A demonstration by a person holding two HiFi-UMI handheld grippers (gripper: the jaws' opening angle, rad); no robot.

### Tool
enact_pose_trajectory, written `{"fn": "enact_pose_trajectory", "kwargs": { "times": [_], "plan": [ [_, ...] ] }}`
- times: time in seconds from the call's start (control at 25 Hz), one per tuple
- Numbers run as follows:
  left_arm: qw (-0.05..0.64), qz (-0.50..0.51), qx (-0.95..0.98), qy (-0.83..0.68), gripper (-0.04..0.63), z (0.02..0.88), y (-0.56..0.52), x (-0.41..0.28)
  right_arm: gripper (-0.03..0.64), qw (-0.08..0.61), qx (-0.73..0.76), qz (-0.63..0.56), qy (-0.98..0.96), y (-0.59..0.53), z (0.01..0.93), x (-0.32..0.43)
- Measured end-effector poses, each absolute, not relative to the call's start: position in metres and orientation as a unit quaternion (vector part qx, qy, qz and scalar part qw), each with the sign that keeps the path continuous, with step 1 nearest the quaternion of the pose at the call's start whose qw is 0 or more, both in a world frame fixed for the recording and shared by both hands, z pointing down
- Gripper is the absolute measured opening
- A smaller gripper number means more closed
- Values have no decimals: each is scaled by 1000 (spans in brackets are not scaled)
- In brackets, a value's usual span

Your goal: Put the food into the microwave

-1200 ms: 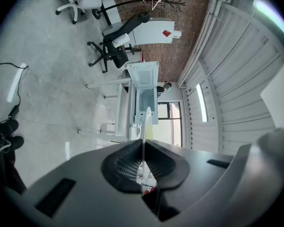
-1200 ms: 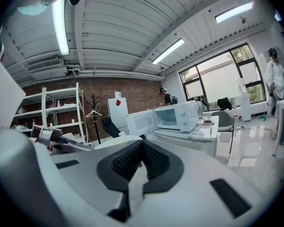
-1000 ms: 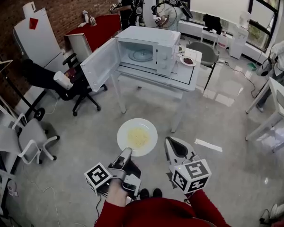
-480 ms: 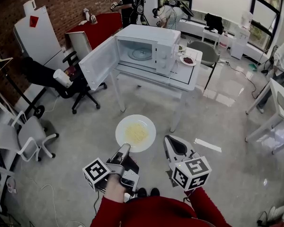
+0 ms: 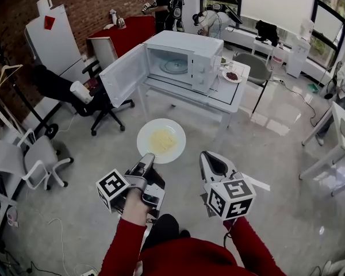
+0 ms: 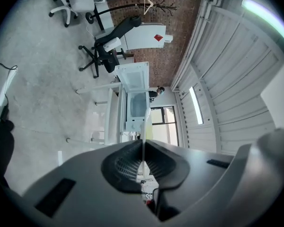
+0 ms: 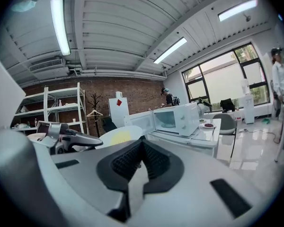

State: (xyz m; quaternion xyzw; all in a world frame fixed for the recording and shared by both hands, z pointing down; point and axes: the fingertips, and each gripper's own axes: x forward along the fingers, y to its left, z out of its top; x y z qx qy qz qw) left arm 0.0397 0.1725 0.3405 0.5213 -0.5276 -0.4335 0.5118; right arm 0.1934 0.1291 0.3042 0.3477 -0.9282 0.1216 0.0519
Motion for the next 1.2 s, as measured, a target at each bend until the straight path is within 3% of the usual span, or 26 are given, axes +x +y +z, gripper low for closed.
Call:
{"fn": "enact_pose_trajectory", "kwargs": {
  "times": [0.52, 1.2],
  "plan": [
    [500, -435, 534, -526, 20, 331, 107, 12, 14, 49, 356, 129, -924, 77, 306, 170],
    [542, -389, 548, -505, 20, 350, -66, -108, 14, 69, 400, 155, -901, -83, 321, 37]
  ]
}}
